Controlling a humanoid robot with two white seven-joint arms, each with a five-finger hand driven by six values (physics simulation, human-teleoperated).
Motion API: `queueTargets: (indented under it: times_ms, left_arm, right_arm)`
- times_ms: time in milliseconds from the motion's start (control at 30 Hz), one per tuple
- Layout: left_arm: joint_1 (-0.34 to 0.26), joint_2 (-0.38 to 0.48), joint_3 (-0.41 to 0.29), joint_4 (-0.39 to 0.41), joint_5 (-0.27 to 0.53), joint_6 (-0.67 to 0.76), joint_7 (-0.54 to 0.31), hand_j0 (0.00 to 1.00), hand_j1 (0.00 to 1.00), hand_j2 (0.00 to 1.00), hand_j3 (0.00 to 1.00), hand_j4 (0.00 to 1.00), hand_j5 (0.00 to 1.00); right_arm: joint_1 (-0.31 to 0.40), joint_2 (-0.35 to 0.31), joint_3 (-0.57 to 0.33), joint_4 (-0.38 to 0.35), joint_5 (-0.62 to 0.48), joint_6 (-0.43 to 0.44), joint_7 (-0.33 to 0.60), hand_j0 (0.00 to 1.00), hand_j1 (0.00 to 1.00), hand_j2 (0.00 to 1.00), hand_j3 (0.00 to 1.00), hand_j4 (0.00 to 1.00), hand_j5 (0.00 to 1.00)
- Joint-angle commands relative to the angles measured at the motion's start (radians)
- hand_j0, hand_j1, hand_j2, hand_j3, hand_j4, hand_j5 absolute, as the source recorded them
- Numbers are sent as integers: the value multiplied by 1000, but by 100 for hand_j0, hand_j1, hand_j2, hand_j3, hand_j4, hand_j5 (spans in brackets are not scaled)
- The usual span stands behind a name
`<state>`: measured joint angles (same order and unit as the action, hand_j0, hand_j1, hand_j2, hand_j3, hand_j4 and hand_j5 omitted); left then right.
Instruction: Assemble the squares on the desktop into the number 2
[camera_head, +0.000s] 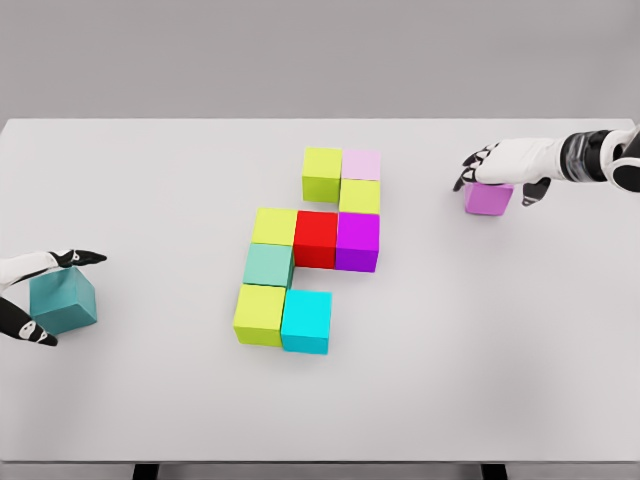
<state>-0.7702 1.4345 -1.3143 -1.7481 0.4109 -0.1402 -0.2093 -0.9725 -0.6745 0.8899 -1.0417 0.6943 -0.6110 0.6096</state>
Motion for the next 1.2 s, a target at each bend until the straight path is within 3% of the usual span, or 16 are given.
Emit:
queueTargets:
  times_ms: [0,133,267,500,633,733,1000,1167]
  left_arm:
    - [0,-5,1,1,-11,1,7,100,100,100,100,100,100]
    - [2,-5,1,1,-11,2,11,100,100,100,100,100,100]
    - [6,-6,1,1,-11,16,16,99,99,99,99,99,99]
    - [6,-9,-14,-4,-9,11,33,65,65,65,65,65,65]
    - [14,-17,-17,-4,-6,4,33,63,63,63,63,63,63]
    - [14,-22,-16,-4,-3,4,33,52,52,52,52,52,52]
    - [14,-36,-14,-4,0,1,33,47,47,47,47,47,47]
    - [8,-63,12,-4,-3,1,31,47,47,47,47,47,47]
  right_arm:
    - [0,0,-3,2,1,0,1,87,87,87,87,87,87]
    - [0,0,-8,2,-6,0,1,76,76,76,76,76,76]
    - [0,0,-9,2,-12,0,1,74,74,74,74,74,74]
    - [0,10,-5,2,-13,0,1,70,70,70,70,70,70]
    - [0,15,-2,2,-13,0,1,62,62,62,62,62,62]
    - [0,16,1,2,-12,0,1,58,58,58,58,58,58]
    - [0,24,3,9,-9,0,1,63,63,63,63,63,63]
    - [0,21,3,9,-10,0,1,49,49,49,49,49,49]
